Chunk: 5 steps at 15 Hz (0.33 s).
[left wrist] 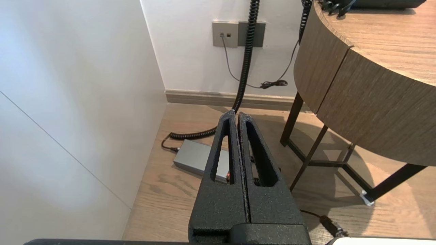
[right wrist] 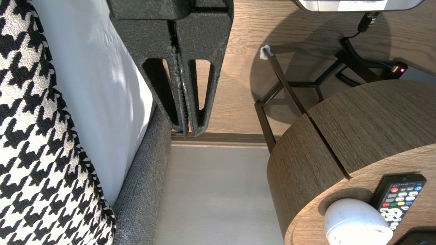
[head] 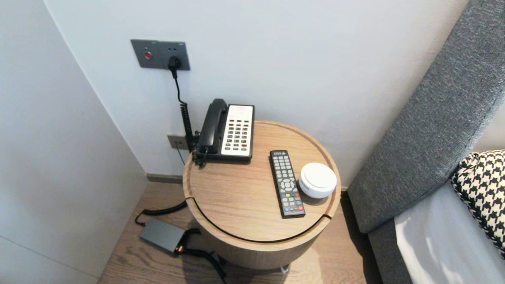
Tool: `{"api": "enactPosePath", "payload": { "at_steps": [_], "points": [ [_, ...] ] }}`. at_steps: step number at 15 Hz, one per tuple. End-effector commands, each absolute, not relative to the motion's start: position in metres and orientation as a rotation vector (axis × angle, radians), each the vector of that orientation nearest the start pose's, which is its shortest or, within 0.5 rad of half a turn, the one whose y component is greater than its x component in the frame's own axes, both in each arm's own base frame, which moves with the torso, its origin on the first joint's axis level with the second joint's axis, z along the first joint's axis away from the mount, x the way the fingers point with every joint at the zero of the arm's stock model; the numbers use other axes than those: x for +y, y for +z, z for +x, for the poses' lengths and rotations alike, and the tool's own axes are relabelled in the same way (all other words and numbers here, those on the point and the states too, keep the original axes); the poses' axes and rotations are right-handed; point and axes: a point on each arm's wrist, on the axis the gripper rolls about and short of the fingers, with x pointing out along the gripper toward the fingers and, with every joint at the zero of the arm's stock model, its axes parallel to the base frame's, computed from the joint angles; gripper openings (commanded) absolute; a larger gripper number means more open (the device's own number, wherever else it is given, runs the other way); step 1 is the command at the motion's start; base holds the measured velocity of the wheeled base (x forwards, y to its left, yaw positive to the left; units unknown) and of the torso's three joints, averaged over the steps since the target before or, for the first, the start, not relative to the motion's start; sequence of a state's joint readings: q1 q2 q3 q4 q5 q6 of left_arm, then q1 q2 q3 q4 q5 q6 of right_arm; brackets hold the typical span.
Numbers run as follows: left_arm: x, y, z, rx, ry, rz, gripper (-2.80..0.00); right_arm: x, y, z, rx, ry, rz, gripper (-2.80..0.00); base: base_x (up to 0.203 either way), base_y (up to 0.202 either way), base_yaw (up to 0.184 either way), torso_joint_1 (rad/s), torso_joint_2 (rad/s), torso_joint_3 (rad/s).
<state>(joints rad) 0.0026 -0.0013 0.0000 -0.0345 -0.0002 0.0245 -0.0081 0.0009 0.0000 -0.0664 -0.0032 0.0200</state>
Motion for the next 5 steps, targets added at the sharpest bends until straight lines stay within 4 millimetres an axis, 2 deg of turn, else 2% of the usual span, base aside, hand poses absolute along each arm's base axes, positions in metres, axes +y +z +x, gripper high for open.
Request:
{"api": "enactPosePath", "payload": {
  "at_steps": [1,5],
  "points": [
    [-0.0001,0.0759,-0.0221,-0.025,0.003,0.025,-2.8,0.0001,0.0748,-0.0206,-0.037,-0.01,0.02,-2.8,0.0,0.0,0.0,0.0,0.0,0.0],
    [-0.0001,0.0755,-0.022,-0.023,0.003,0.025,-2.8,0.0001,0.0749,-0.0206,-0.038,-0.01,0.02,-2.8,0.0,0.0,0.0,0.0,0.0,0.0]
  ]
}}
